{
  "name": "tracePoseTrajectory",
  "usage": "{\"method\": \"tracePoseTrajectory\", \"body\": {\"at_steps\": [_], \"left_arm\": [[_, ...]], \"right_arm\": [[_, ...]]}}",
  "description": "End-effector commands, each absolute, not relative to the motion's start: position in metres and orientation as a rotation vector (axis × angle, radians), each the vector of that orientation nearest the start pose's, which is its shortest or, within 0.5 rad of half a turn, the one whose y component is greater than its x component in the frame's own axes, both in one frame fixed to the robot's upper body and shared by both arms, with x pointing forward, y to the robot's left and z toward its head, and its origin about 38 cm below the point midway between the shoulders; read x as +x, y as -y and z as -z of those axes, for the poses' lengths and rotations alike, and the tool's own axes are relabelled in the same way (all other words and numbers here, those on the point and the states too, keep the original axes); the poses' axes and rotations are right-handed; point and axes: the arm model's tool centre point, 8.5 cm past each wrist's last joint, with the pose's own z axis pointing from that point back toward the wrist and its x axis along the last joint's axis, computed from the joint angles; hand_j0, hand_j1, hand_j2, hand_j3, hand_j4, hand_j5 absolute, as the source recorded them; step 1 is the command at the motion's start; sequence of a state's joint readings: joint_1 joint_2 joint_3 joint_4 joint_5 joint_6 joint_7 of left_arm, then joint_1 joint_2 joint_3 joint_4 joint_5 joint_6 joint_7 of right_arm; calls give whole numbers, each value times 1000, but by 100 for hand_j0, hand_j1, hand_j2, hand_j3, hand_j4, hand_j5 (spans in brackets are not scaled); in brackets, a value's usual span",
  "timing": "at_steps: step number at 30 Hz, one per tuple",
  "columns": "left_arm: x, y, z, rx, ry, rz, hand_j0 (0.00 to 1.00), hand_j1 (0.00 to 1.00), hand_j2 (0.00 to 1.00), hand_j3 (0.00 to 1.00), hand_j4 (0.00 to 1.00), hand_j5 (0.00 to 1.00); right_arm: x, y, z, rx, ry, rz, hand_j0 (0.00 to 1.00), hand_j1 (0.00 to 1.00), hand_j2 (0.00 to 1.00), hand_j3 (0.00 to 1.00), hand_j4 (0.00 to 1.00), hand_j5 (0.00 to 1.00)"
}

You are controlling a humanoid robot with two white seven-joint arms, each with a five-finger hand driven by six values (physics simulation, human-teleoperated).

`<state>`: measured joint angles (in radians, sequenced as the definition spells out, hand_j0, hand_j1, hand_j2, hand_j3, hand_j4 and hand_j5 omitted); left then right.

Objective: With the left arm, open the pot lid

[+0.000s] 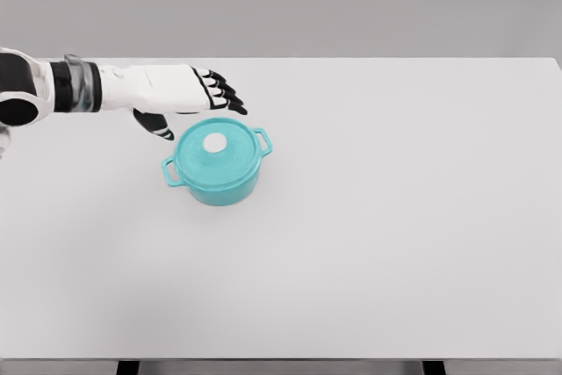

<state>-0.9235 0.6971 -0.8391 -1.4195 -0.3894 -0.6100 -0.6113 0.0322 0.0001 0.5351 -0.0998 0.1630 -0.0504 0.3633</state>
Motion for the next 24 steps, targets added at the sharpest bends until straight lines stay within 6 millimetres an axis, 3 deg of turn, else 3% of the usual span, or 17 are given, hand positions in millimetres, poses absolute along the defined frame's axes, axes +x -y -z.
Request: {"method": "tracePoseTrajectory", "body": {"at_steps": [1, 5, 12, 15, 24], "left_arm": [[460, -201, -248, -393, -1819, -2956, 100, 100, 100, 100, 100, 100], [462, -201, -247, -394, -1823, -2961, 100, 100, 100, 100, 100, 100], [466, -209, -229, -388, -1763, -3039, 98, 98, 98, 98, 98, 98], [465, -208, -230, -385, -1761, -3033, 93, 93, 93, 93, 93, 93], [463, -206, -233, -381, -1764, -3019, 89, 89, 89, 89, 89, 89]], "right_arm": [[-6, 227, 261, 314, -42, -708, 100, 100, 100, 100, 100, 100], [-6, 227, 261, 312, -41, -708, 100, 100, 100, 100, 100, 100], [-6, 227, 261, 314, -42, -708, 100, 100, 100, 100, 100, 100], [-6, 227, 261, 312, -41, -708, 100, 100, 100, 100, 100, 100], [-6, 227, 261, 312, -41, -708, 100, 100, 100, 100, 100, 100]]}}
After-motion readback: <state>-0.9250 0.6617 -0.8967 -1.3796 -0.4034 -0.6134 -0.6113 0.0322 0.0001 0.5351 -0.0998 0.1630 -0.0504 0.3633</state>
